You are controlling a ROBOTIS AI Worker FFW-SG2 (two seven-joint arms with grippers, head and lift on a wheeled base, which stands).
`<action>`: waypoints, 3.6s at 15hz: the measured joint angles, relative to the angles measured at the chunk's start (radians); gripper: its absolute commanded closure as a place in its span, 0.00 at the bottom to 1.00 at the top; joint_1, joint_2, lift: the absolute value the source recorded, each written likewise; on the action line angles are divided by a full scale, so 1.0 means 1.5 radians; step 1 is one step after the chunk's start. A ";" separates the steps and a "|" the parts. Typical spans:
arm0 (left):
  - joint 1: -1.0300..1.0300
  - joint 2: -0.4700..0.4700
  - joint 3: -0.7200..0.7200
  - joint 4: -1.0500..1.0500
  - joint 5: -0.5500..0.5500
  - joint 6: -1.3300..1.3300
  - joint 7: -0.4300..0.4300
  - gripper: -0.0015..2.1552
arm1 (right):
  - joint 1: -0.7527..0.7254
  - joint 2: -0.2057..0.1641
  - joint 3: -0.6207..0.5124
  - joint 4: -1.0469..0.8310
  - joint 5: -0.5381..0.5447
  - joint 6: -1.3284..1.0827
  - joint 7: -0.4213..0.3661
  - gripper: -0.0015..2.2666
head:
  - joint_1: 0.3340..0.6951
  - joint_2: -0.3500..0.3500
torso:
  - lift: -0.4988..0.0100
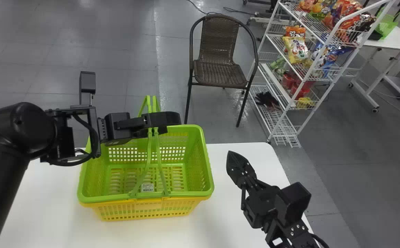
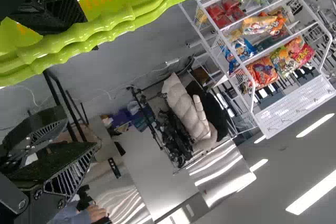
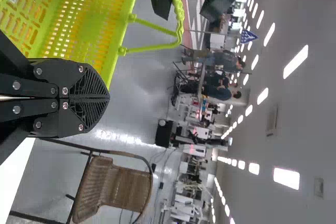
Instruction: Grasp handle with right gripper to insert into left gripper then lift and swing left to center
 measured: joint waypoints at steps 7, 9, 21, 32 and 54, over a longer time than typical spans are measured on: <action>-0.006 0.000 0.000 0.011 0.007 -0.004 0.003 0.10 | 0.087 0.010 -0.069 0.051 -0.051 -0.206 0.023 0.07 | 1.00 0.02 | 0.98; -0.007 0.000 0.002 0.011 0.008 -0.001 0.007 0.10 | 0.094 0.013 -0.081 0.081 -0.060 -0.244 0.026 0.07 | 1.00 0.00 | 0.98; -0.037 0.000 0.022 0.015 0.068 0.068 0.013 0.10 | 0.102 0.027 -0.106 0.194 -0.078 -0.345 0.039 0.07 | 1.00 0.00 | 0.98; -0.091 0.001 0.052 0.049 0.140 0.165 0.013 0.10 | 0.102 0.033 -0.104 0.199 -0.078 -0.345 0.040 0.07 | 1.00 0.00 | 0.98; -0.265 0.013 0.104 0.135 0.210 0.317 0.065 0.10 | 0.093 0.033 -0.094 0.217 -0.078 -0.357 0.043 0.07 | 1.00 0.00 | 0.98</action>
